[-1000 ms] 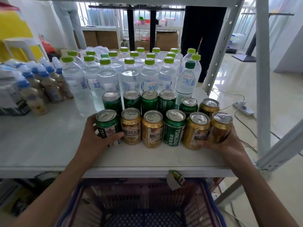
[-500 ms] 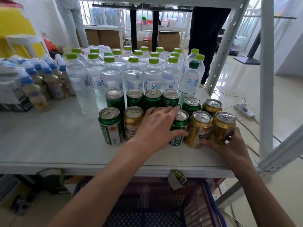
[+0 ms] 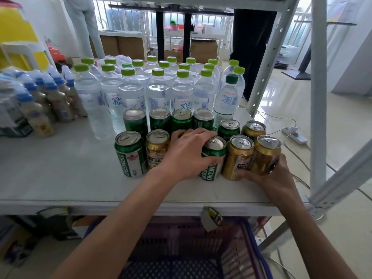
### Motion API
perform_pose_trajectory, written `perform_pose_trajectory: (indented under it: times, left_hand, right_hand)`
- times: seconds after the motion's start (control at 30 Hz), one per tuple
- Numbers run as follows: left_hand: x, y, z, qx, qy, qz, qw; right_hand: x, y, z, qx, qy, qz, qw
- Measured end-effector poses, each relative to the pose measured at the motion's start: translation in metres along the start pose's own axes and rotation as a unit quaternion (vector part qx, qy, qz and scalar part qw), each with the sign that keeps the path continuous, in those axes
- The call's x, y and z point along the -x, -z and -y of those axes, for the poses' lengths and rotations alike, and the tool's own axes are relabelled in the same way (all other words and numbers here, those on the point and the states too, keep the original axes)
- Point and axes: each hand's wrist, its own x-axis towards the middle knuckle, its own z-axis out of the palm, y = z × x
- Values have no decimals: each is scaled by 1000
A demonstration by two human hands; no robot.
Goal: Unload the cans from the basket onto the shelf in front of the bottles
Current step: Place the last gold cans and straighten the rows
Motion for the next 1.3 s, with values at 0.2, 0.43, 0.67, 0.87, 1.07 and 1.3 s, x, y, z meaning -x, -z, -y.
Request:
perform_pose_trajectory:
  times: [0.2, 0.43, 0.67, 0.87, 1.07, 1.3]
  left_hand:
    - [2, 4, -3, -1, -2, 8, 1000]
    - [1, 8, 0, -24, -19, 21, 999]
    - [-22, 20, -1, -5, -22, 112, 993]
    - [-31, 21, 1, 10, -12, 156, 988]
    - [-27, 23, 0, -19, -20, 166, 986]
    - [-15, 32, -11, -23, -35, 131, 990]
  right_hand:
    - [3, 10, 14, -40, -9, 31, 999]
    - [-38, 51, 46, -70, -32, 0, 997]
    - [-90, 22, 82, 195, -46, 161, 966]
    - [-104, 26, 95, 233, -36, 205, 950]
    - [-105, 27, 103, 210, -67, 237, 946]
    - [-101, 27, 106, 215, -121, 236, 940]
